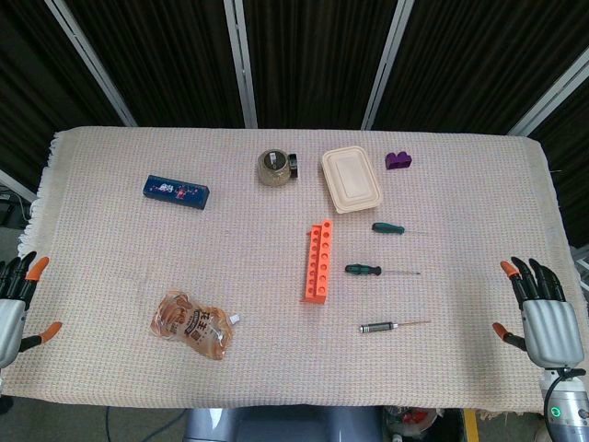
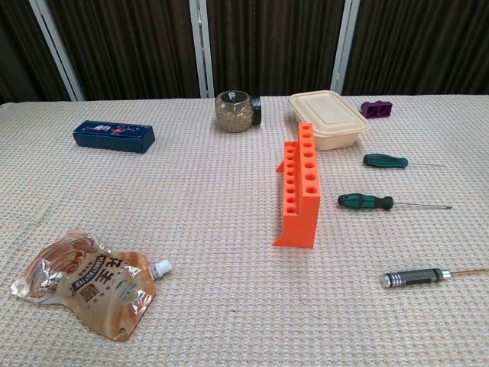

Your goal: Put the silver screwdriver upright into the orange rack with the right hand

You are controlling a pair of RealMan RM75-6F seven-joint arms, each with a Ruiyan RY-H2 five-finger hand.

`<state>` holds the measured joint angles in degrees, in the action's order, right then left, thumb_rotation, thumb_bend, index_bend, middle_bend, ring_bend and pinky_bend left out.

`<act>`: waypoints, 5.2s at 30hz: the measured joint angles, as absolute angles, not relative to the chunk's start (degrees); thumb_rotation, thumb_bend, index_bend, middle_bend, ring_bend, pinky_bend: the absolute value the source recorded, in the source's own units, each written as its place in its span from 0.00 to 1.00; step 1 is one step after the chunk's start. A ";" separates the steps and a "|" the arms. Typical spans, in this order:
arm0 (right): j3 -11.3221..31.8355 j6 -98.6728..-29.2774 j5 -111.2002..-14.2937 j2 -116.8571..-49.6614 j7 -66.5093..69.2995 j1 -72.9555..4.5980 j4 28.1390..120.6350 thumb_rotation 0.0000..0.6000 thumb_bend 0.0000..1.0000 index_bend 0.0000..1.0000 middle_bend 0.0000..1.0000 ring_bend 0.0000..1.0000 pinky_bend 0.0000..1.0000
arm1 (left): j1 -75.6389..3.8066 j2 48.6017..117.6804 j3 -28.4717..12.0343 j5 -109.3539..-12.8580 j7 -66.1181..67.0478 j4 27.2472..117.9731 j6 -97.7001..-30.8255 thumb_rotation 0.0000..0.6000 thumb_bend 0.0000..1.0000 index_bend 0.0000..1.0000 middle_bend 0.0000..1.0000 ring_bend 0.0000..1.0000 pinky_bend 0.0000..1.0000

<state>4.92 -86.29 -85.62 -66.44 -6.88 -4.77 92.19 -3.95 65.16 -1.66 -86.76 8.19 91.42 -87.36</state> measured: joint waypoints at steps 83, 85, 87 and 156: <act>0.92 -57.55 -71.55 -82.98 -49.45 -27.26 98.96 1.00 0.19 0.48 0.17 0.00 0.01 | -10.18 61.13 -5.14 -82.60 9.12 93.05 -80.52 1.00 0.13 0.14 0.00 0.00 0.00; 0.89 -57.58 -71.02 -83.45 -49.53 -27.54 99.07 1.00 0.20 0.48 0.16 0.00 0.00 | -10.21 61.09 -5.10 -82.42 8.97 93.00 -80.36 1.00 0.13 0.14 0.00 0.00 0.00; 0.81 -57.70 -70.61 -83.86 -49.57 -27.83 99.16 1.00 0.20 0.48 0.15 0.00 0.00 | -10.26 61.11 -5.08 -82.30 8.85 92.83 -80.26 1.00 0.13 0.14 0.00 0.00 0.00; 16.58 -46.02 -67.43 -61.96 21.45 -29.67 111.00 1.00 0.31 0.64 0.19 0.00 0.00 | -11.98 63.86 -0.94 -86.90 11.46 93.97 -77.57 1.00 0.13 0.12 0.00 0.00 0.00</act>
<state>16.58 -46.02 -67.43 -61.96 21.45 -29.67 111.00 -11.98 63.86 -0.94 -86.90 11.46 93.97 -77.57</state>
